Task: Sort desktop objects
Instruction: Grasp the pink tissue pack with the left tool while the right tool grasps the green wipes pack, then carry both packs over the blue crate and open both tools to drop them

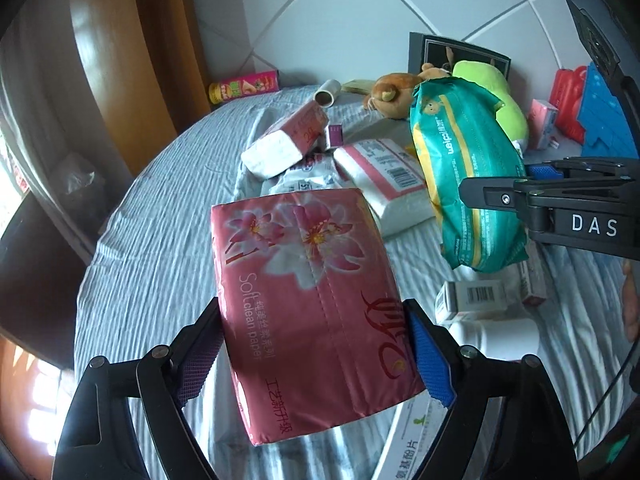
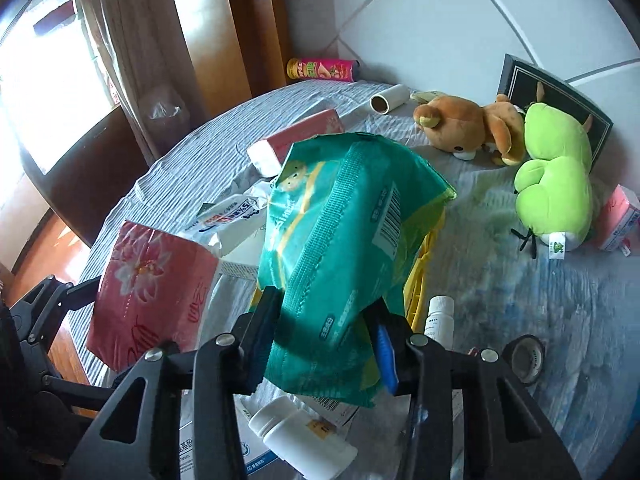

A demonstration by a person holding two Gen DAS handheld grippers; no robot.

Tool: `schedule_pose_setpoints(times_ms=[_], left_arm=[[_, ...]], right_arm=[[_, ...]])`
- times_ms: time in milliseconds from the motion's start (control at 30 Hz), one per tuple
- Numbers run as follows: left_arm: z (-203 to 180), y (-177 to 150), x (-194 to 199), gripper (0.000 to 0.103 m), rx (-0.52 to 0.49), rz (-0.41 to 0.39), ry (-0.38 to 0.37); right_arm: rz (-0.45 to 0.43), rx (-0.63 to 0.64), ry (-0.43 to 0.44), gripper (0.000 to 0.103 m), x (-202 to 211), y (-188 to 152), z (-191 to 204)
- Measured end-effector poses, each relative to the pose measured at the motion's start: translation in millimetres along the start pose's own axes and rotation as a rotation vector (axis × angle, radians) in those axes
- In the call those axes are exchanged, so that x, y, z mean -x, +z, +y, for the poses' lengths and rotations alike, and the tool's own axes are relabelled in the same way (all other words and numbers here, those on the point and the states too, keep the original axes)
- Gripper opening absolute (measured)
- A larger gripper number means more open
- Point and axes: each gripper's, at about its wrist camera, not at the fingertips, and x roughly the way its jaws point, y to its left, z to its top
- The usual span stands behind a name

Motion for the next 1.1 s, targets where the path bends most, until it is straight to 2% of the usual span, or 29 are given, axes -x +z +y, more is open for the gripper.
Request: schedule_pose_setpoints(times_ms=[200, 467, 667, 900, 1100], left_arm=[[-8.6, 25.3, 34.8, 0.086, -0.039, -0.08, -0.022], [-36.9, 69.3, 91.7, 0.086, -0.133, -0.24, -0.094], [-86.5, 92.6, 137.9, 0.086, -0.219, -0.347, -0.196], [-144.3, 119.8, 191.7, 0.086, -0.319, -0.47, -0.314], [-235.2, 132.6, 242.6, 0.086, -0.401, -0.56, -0.421]], right_arm=[[-0.102, -0.04, -0.017, 0.042, 52.0, 1.8, -2.8], [-0.237, -0.113, -0.097, 0.042, 139.0, 7.9, -16.7], [-0.362, -0.178, -0.218, 0.042, 218.7, -1.7, -34.5], [-0.485, -0.278, -0.398, 0.042, 323.5, -40.1, -69.8], [-0.558, -0.359, -0.545, 0.042, 409.8, -87.8, -114.9]])
